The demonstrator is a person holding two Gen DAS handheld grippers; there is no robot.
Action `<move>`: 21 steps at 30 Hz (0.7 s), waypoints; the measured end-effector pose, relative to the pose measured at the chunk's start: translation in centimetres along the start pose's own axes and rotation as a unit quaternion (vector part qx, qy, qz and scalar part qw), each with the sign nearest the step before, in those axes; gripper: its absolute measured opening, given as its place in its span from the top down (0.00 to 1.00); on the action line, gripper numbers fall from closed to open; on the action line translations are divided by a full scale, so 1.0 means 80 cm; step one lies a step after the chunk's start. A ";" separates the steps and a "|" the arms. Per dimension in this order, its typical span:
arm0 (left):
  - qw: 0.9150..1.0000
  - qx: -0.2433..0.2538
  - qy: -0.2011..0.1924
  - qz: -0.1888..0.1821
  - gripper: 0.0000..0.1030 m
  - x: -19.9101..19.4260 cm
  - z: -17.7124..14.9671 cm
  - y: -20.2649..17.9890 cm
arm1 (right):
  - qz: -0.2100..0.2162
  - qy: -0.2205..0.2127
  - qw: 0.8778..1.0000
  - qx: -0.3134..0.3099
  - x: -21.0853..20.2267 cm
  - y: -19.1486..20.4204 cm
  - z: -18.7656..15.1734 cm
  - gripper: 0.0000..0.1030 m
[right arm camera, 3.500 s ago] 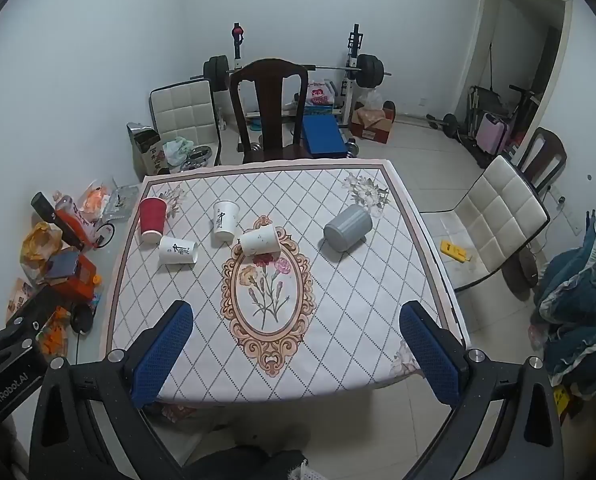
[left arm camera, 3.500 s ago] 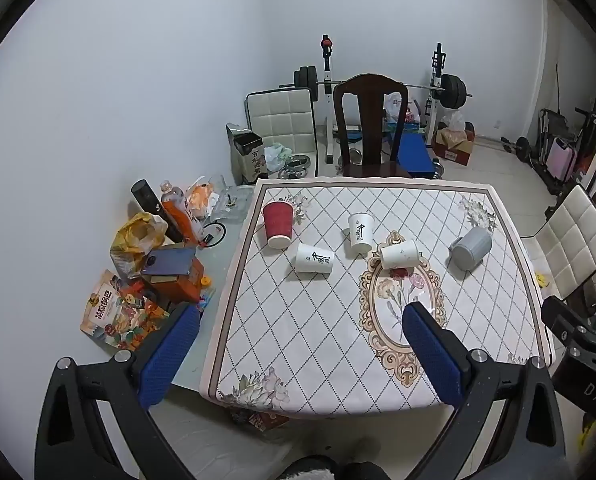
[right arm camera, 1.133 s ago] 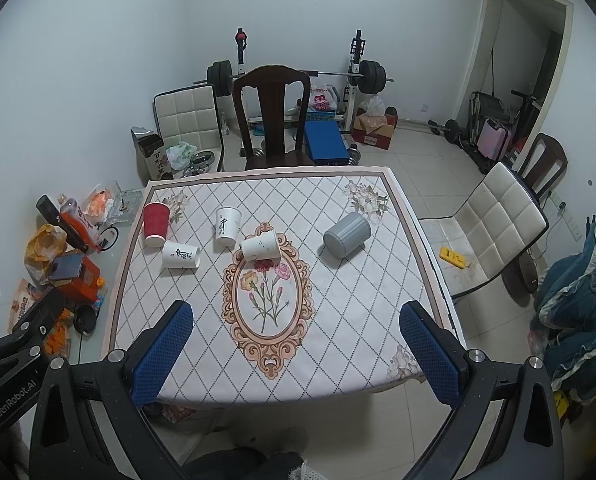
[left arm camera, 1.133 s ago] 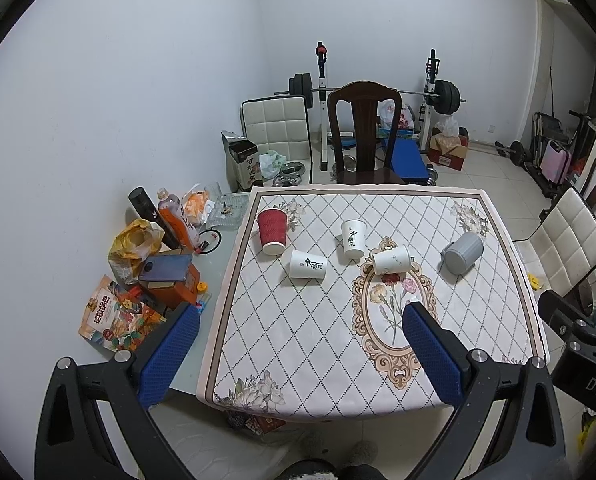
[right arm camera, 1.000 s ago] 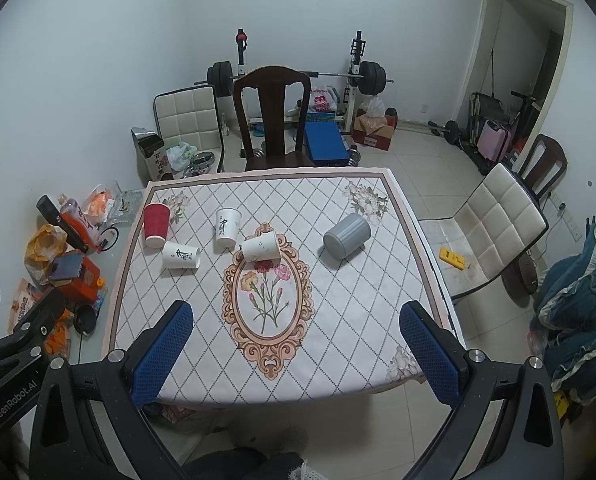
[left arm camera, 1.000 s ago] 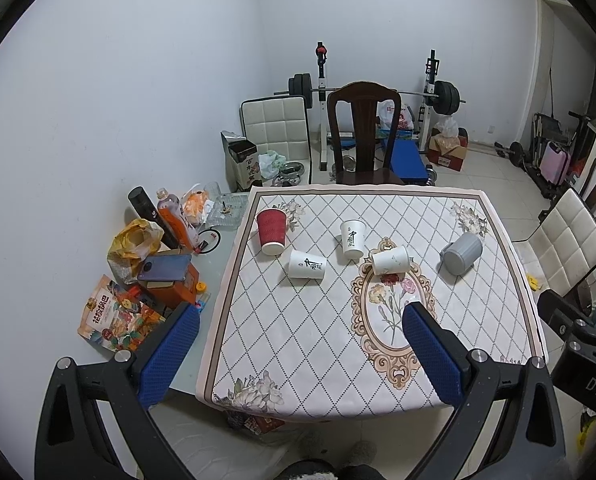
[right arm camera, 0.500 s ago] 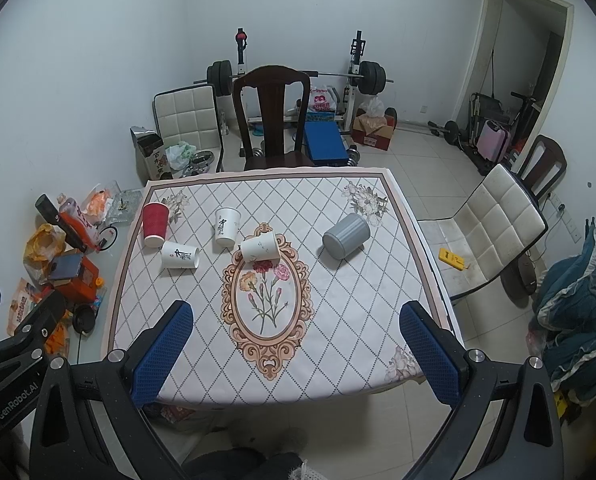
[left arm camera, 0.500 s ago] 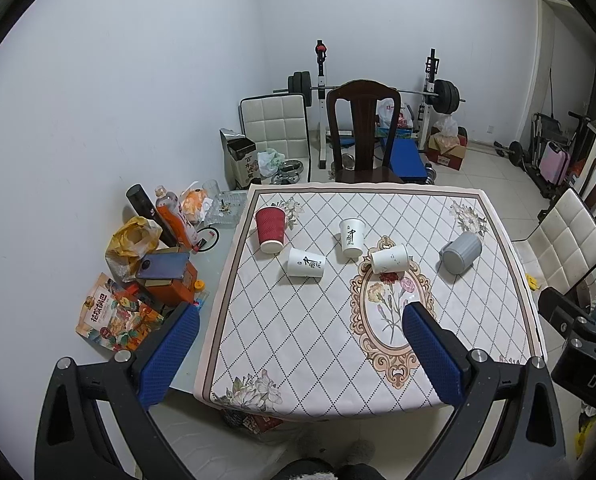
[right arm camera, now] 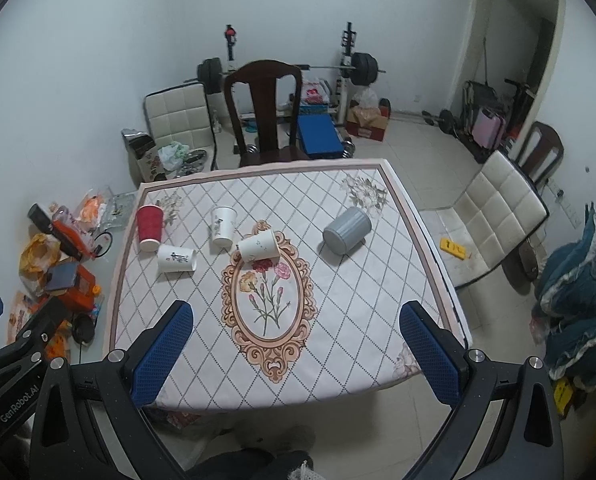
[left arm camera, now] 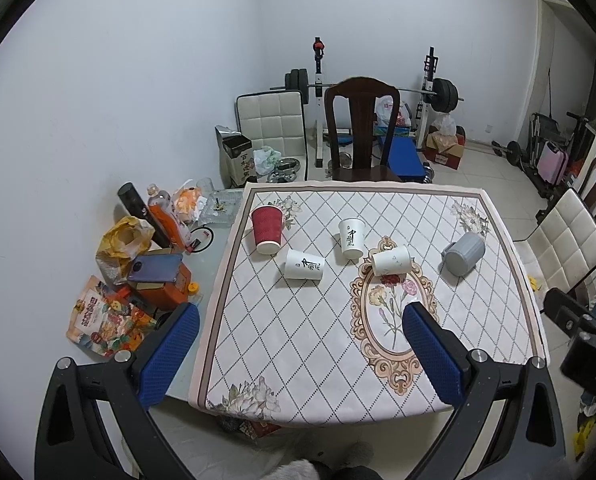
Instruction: Flip cup upright
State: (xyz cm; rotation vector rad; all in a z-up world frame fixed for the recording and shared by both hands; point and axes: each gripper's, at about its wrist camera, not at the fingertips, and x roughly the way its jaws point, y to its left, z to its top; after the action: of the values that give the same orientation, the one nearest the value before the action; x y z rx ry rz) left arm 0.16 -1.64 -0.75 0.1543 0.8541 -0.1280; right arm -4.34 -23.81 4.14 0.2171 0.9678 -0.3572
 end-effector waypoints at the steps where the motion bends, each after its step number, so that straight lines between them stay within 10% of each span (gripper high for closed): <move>1: 1.000 0.002 0.006 0.000 0.00 0.010 -0.002 0.000 | -0.004 0.005 1.000 0.005 0.013 0.000 -0.002 0.00; 21: 0.983 0.032 0.182 0.014 0.00 0.283 -0.002 -0.027 | -0.071 0.182 0.980 0.030 0.333 -0.001 -0.039 0.00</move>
State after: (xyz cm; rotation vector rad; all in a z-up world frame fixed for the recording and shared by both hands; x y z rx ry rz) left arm 14.41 -4.87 -18.19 0.2544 1.2125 -0.1023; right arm 6.99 -28.14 -19.76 0.2754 1.3398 -0.4882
